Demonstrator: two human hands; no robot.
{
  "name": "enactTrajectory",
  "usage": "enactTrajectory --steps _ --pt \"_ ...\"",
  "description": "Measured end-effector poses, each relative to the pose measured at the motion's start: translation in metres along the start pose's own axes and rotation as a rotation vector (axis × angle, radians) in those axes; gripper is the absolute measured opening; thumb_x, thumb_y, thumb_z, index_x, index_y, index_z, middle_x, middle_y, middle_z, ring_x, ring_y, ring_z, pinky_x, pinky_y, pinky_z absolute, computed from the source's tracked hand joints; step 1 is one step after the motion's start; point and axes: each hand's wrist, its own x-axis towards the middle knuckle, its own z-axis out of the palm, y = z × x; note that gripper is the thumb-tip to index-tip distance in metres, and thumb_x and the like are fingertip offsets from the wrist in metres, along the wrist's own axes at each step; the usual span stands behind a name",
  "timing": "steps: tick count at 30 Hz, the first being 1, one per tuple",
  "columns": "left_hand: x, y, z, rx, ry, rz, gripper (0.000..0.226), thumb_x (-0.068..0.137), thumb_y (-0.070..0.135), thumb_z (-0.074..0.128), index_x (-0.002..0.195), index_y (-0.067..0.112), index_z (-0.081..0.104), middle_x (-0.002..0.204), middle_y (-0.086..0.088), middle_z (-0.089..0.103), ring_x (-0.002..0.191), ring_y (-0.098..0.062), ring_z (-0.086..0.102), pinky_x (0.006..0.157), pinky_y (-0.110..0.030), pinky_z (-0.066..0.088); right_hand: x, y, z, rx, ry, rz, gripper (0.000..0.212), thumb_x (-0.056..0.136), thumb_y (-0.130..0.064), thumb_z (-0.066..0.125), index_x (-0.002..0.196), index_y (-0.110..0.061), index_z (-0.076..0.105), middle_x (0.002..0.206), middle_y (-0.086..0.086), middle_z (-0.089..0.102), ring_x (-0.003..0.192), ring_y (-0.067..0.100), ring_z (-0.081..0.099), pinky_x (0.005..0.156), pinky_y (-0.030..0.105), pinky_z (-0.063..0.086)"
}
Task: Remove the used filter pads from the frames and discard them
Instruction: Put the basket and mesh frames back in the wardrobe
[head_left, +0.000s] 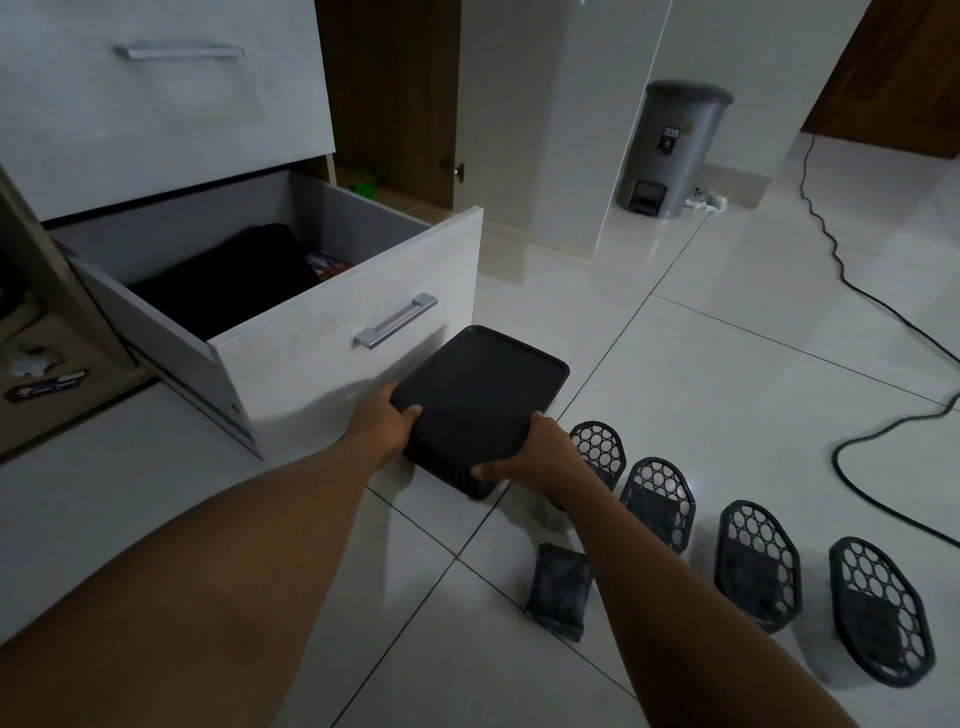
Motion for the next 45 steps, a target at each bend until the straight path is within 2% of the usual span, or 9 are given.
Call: enactTrajectory --steps 6,13,22,25,27,29,33,37,45 --pt "-0.011 0.007 0.010 -0.386 0.058 -0.299 0.041 0.096 0.033 0.060 0.130 0.015 0.048 0.114 -0.018 0.062 0.089 -0.041 0.065 0.049 -0.039 0.055 0.007 -0.005 0.001 -0.003 -0.039 0.037 0.063 0.069 -0.037 0.087 0.113 -0.006 0.055 0.092 0.007 0.070 0.069 0.020 0.072 0.056 0.028 0.059" --pt "-0.033 -0.007 0.021 -0.673 -0.332 -0.497 0.052 0.081 0.046 0.077 0.113 0.013 0.054 0.103 -0.017 0.062 0.092 -0.041 0.069 0.072 -0.055 0.060 0.013 -0.003 0.009 -0.099 0.023 0.032 0.044 0.083 -0.030 0.076 0.110 -0.002 0.056 0.091 0.012 0.069 0.073 0.023 0.071 0.068 0.035 0.062" --pt "-0.018 0.000 0.033 -0.913 -0.202 -0.569 0.046 0.082 0.017 0.079 0.122 0.013 0.056 0.120 -0.015 0.063 0.101 -0.032 0.064 0.064 -0.043 0.061 0.050 -0.004 -0.022 -0.206 0.162 0.053 0.033 0.088 -0.032 0.065 0.102 -0.003 0.055 0.107 0.017 0.061 0.076 0.021 0.055 0.066 0.028 0.047" --pt "-0.009 -0.004 0.034 -0.949 -0.214 -0.594 0.040 0.084 0.009 0.076 0.119 0.010 0.057 0.120 -0.014 0.062 0.105 -0.032 0.063 0.066 -0.043 0.059 0.090 -0.002 -0.034 0.215 0.203 0.162 0.070 0.085 -0.034 0.069 0.139 -0.006 0.036 0.132 0.014 0.048 0.104 0.028 0.056 0.088 0.039 0.051" --pt "-0.001 -0.003 0.033 -0.991 -0.209 -0.629 0.040 0.086 0.004 0.073 0.122 0.008 0.057 0.122 -0.014 0.062 0.106 -0.032 0.062 0.066 -0.043 0.057 0.113 -0.003 -0.042 0.534 0.129 0.299 0.084 0.083 -0.033 0.071 0.150 -0.016 0.024 0.134 0.009 0.050 0.110 0.029 0.057 0.080 0.045 0.057" --pt "-0.002 0.004 0.032 -1.024 -0.208 -0.634 0.044 0.086 0.000 0.071 0.126 0.007 0.055 0.127 -0.014 0.062 0.112 -0.033 0.061 0.073 -0.046 0.058 0.117 -0.003 -0.055 0.681 0.041 0.373 0.063 0.085 -0.030 0.066 0.141 -0.016 0.042 0.120 0.007 0.060 0.098 0.023 0.059 0.064 0.036 0.055" --pt "-0.018 0.022 0.022 -1.022 -0.197 -0.655 0.055 0.082 -0.003 0.072 0.132 0.009 0.052 0.134 -0.011 0.059 0.123 -0.032 0.056 0.093 -0.051 0.054 0.101 -0.015 -0.085 0.717 0.106 0.400 0.009 0.088 -0.022 0.058 0.094 -0.019 0.064 0.094 0.006 0.061 0.083 0.021 0.057 0.064 0.036 0.056" --pt "-0.051 0.069 0.006 -1.031 -0.232 -0.660 0.063 0.082 -0.005 0.072 0.137 0.012 0.047 0.133 -0.014 0.059 0.116 -0.032 0.060 0.079 -0.047 0.059 0.068 -0.033 -0.139 0.712 0.173 0.442 0.010 0.089 -0.018 0.056 0.086 -0.021 0.065 0.087 0.004 0.061 0.085 0.023 0.059 0.065 0.042 0.060" --pt "-0.109 0.184 -0.084 -0.990 -0.247 -0.690 0.073 0.081 -0.002 0.074 0.142 0.020 0.041 0.137 -0.015 0.055 0.108 -0.031 0.065 0.084 -0.047 0.059 0.023 -0.120 -0.257 0.564 0.104 0.454 0.035 0.095 -0.004 0.044 0.112 -0.023 0.069 0.097 0.010 0.064 0.078 0.024 0.060 0.058 0.041 0.060"
